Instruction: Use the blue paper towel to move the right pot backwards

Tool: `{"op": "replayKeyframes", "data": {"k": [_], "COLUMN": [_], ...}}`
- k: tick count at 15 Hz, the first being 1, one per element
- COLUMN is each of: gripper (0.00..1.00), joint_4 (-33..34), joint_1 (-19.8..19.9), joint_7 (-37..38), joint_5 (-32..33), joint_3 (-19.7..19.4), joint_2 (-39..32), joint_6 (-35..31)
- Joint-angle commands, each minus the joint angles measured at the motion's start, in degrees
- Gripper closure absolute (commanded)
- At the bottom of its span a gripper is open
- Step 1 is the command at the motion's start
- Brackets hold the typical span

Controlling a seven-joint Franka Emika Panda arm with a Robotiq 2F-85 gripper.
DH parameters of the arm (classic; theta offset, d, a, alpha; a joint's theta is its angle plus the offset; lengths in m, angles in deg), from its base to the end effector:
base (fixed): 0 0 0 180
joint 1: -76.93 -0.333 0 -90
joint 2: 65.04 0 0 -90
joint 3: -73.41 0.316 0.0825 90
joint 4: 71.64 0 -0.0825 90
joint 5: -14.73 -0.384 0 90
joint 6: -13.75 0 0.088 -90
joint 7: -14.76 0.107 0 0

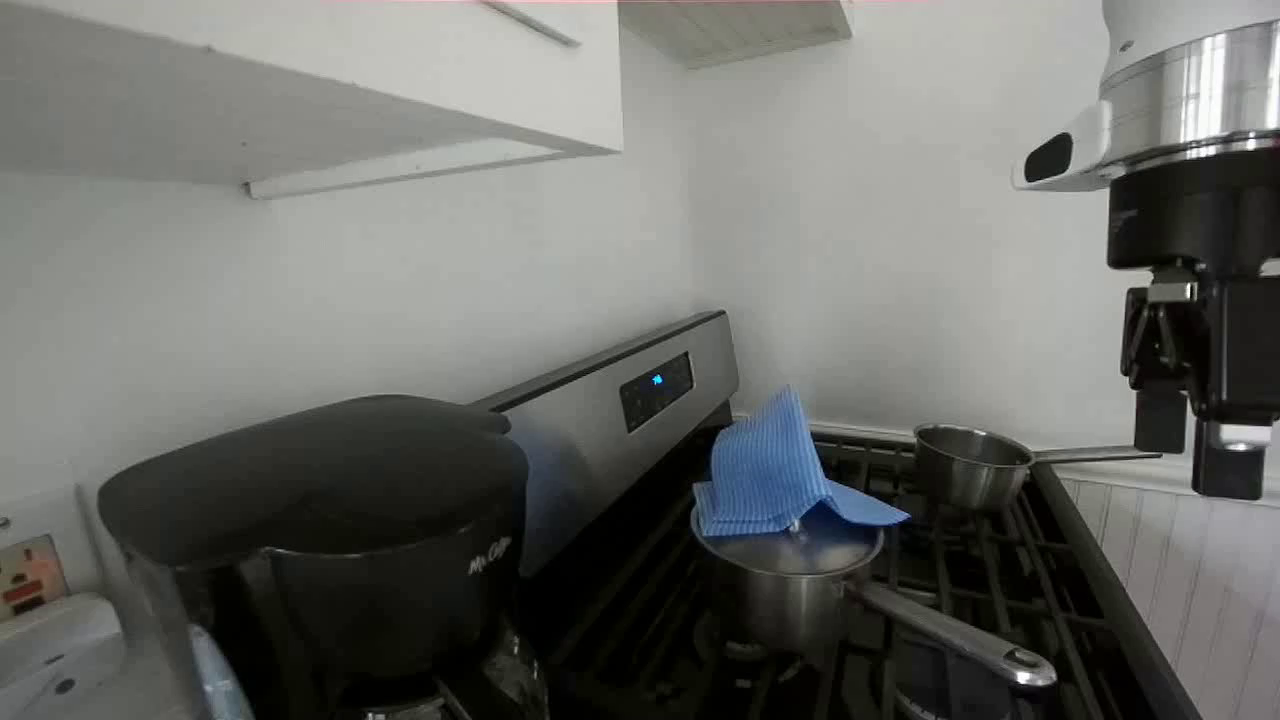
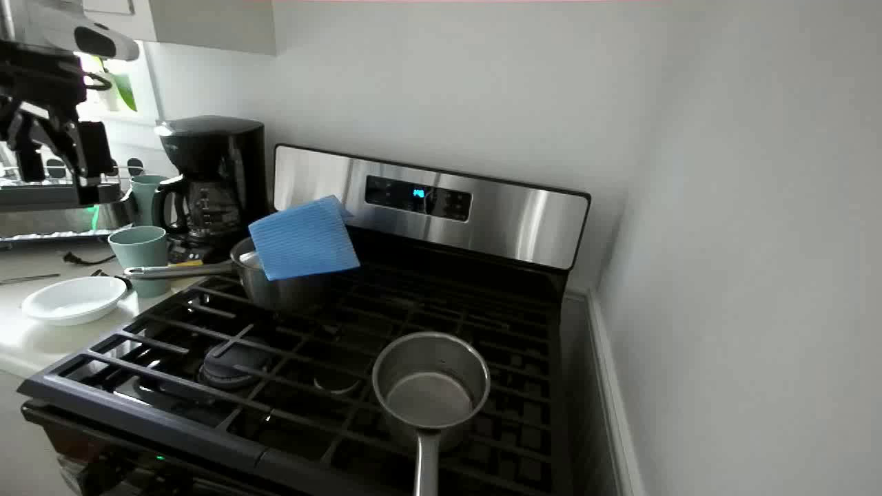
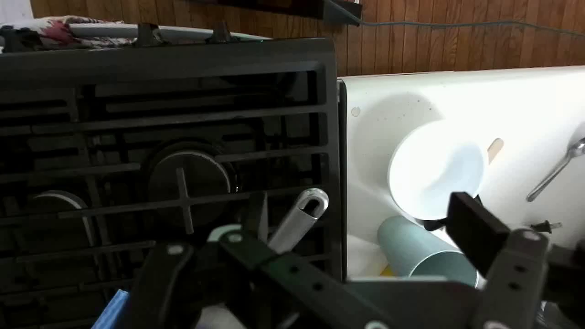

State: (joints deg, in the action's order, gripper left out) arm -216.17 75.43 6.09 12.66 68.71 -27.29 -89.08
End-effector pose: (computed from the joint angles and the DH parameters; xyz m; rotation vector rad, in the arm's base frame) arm 0.3435 -0.0180 0.4881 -3.0445 -0.1601 0.0952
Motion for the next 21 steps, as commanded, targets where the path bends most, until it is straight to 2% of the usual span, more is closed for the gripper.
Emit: {"op": "replayKeyframes", "data": {"k": [1,5,7,8,12,16,21], "gripper": [0.00,0.00,0.00,0.00,0.00,0.00,0.00], "joint_4": [0.11,0.11,1.91,3.56,7.78,14.08,20.89], "joint_1": [0.42,0.42,2.07,1.46,2.73,4.32,5.50], "joint_7": [-0.19,-0.19,2.77,0.03,1.26,8.57,24.58], "joint_5": [-0.21,-0.21,1.76,2.08,5.71,8.35,9.49], "joint_3": [0.36,0.36,1.06,0.17,0.93,2.12,2.50], "joint_2": [-0.05,-0.05,-3.34,-5.63,-13.79,-24.32,-34.92], "joint_6": [0.12,0.12,-3.87,-3.65,-13.48,-19.64,-25.00]}}
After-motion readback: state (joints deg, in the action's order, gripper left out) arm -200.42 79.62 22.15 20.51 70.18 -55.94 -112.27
